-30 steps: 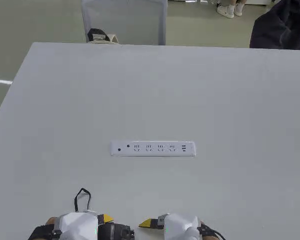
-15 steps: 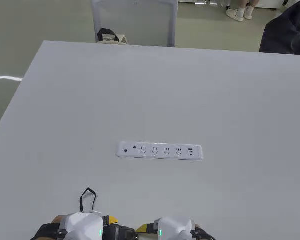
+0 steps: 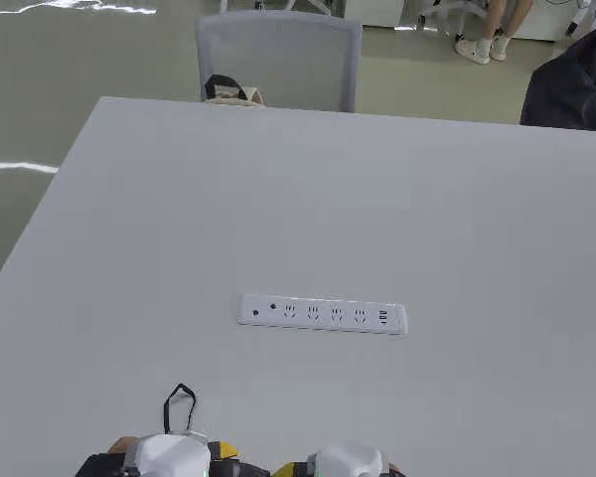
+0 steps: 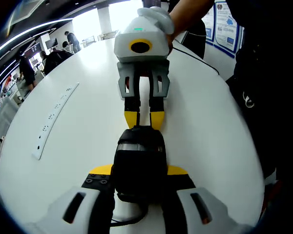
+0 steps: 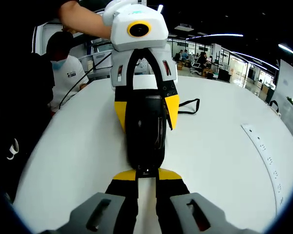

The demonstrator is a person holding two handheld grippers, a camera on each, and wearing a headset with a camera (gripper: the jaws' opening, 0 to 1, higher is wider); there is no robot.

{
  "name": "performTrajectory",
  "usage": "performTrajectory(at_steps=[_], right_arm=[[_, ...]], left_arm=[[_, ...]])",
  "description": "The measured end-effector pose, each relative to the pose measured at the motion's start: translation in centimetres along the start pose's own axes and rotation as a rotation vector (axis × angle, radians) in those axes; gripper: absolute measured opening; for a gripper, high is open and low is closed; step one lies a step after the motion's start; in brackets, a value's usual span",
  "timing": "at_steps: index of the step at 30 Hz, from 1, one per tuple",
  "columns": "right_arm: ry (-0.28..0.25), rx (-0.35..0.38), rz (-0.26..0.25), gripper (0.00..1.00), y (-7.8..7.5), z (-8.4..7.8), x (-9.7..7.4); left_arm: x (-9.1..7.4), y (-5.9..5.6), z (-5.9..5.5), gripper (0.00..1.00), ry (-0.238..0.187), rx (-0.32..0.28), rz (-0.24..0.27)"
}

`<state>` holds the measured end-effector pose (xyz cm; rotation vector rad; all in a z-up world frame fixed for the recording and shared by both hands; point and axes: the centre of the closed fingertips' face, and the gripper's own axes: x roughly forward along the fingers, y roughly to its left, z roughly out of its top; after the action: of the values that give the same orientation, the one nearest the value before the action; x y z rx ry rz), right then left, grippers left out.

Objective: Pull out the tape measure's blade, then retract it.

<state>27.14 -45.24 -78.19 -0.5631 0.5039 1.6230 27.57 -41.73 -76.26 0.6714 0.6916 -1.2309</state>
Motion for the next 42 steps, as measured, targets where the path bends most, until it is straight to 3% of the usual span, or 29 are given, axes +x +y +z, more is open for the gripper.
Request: performTrajectory(at_steps=[9,21,42], right_arm=[[-0.008,0.009,0.003,0.10,0.0,0.2,-0.1],[-0.005,-0.001,0.006,0.10,0.1,0.5,-0.3],[0.010,0.004,0.002,0.10,0.0,-0.1,-1.5]], left_arm=[[-0.6,0.0,0.8,0.32,-0.004,-0.018,-0.001],[-0.3,0.0,-0.3,0.32,0.006,-0.016,0.001],[-0.3,0.2,-0.6,0.32,0.013,-0.021,0.013]])
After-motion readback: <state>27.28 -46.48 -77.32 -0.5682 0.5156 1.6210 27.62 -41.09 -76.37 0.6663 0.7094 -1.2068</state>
